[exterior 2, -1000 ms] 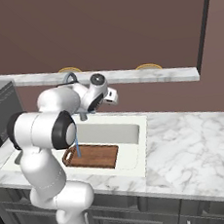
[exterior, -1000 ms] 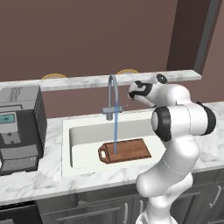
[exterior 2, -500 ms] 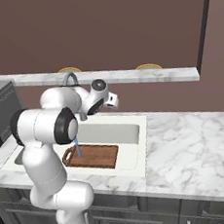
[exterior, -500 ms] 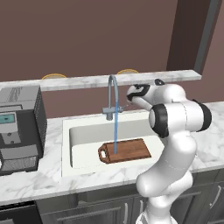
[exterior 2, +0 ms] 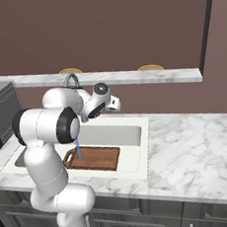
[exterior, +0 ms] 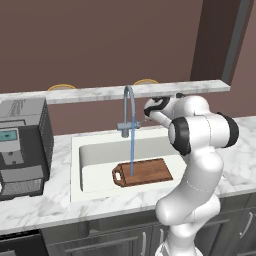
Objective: Turn on the sink faucet with hot water and rinse the cutting board for ten seconds, then turn off the faucet. Push the cutting board to reach the water if necessary.
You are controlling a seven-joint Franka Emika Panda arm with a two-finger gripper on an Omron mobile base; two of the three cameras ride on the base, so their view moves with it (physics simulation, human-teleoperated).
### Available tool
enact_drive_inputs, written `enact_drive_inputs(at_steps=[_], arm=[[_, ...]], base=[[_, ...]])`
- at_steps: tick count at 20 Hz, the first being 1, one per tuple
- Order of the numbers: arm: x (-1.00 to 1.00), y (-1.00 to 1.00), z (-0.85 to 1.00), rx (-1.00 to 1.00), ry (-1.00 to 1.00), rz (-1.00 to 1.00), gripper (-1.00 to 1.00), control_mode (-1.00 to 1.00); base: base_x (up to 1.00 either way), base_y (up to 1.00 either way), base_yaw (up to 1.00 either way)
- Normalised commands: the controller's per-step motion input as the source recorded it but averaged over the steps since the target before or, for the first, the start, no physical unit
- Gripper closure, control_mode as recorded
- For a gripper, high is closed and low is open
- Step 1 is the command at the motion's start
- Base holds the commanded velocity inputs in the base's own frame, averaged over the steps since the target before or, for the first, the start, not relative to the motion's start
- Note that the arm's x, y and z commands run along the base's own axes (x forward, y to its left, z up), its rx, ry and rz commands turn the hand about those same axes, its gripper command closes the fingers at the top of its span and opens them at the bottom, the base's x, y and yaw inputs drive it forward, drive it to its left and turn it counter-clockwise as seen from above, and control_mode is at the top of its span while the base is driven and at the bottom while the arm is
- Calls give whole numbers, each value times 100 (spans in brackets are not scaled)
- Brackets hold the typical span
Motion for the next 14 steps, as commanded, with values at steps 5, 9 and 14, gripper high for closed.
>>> enact_drive_inputs(at_steps=[5, 9, 14], arm=[[0, 0, 0, 0, 0, 0, -100, -100], [0, 0, 0, 0, 0, 0, -100, -100], [0, -6, 0, 0, 0, 0, -100, -100]], base=[[0, 0, 0], [0, 0, 0], [0, 0, 0]])
